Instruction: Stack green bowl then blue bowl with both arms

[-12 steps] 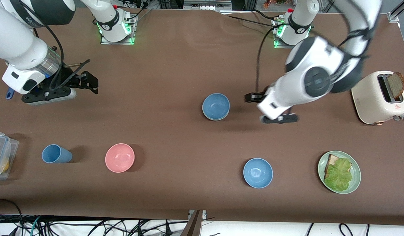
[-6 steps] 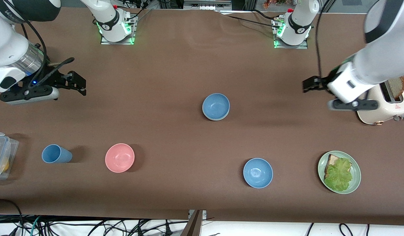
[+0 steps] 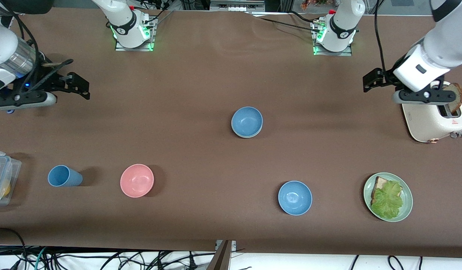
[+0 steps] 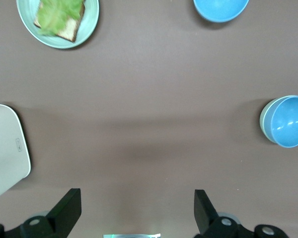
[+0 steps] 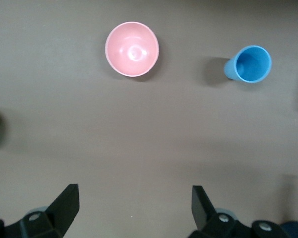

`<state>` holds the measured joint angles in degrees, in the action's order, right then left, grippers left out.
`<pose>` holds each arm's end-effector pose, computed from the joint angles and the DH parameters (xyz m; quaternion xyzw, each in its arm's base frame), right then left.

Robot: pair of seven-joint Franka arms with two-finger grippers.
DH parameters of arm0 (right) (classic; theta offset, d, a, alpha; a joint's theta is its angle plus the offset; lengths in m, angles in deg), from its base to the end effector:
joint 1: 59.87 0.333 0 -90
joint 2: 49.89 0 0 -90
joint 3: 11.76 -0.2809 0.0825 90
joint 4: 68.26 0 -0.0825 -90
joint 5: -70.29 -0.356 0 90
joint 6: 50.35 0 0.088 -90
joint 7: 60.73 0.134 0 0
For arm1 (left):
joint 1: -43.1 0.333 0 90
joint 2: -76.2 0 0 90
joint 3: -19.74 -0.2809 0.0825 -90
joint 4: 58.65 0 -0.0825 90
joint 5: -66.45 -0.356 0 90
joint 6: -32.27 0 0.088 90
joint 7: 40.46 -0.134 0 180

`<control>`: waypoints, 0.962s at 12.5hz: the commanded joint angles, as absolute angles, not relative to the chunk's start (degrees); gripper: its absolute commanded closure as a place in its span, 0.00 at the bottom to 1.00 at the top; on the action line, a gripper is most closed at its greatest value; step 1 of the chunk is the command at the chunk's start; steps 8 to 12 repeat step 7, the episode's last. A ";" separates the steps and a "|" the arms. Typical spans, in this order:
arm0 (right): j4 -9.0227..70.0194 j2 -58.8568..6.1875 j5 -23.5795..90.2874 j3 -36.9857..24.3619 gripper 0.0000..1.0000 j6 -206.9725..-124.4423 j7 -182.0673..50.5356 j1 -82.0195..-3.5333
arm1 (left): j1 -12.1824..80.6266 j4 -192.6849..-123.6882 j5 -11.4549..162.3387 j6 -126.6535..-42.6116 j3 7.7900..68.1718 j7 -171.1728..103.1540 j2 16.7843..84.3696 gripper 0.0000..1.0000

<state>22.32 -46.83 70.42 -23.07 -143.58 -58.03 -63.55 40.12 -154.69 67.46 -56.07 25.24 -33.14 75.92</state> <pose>0.5402 0.0698 0.5348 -0.9991 -0.0430 0.0034 0.0038 0.5094 -0.0783 0.5114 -0.9975 0.0098 0.0702 0.0006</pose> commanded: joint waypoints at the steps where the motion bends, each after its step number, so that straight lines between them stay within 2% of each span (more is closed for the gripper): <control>1: 23.15 -47.51 69.41 -21.52 0.00 -143.43 -55.73 -63.13 | 38.79 -157.26 67.15 -59.47 23.52 -34.31 77.43 0.00; 12: 22.71 -47.86 69.58 -21.17 0.00 -142.90 -51.94 -62.16 | 38.79 -157.00 66.36 -61.16 23.26 -35.10 77.25 0.00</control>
